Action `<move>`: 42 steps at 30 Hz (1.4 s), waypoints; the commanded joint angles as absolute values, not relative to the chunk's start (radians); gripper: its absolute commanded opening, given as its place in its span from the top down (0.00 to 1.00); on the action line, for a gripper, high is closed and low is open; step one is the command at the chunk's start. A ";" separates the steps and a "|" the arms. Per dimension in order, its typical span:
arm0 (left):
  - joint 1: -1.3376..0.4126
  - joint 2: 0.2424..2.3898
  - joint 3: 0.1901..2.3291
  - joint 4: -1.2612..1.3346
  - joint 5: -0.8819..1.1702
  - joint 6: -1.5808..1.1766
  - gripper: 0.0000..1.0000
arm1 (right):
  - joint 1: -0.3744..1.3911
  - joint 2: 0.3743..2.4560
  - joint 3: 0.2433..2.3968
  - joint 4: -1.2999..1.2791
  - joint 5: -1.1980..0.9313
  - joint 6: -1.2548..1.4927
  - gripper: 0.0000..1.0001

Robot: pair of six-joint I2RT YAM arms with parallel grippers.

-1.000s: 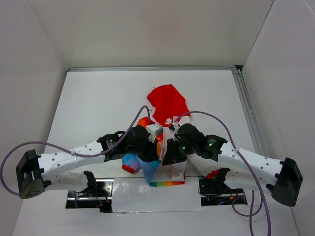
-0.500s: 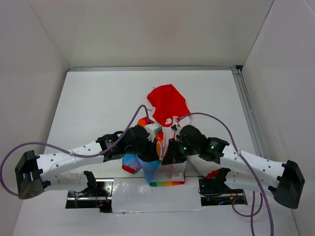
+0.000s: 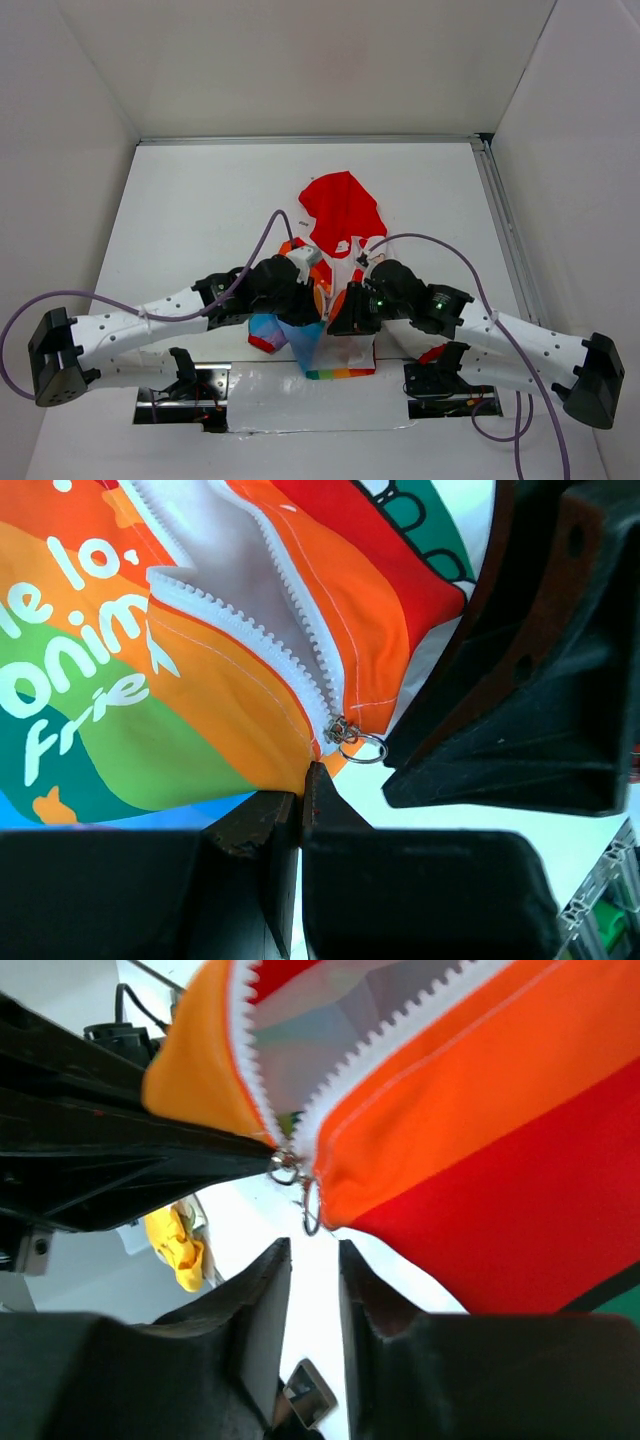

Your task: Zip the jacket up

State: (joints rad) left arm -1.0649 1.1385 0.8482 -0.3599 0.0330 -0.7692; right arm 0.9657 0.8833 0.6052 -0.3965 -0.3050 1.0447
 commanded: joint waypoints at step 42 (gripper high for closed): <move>-1.065 1.005 0.819 -0.270 0.123 -0.805 1.00 | 1.141 0.856 0.790 -0.449 0.040 0.925 0.47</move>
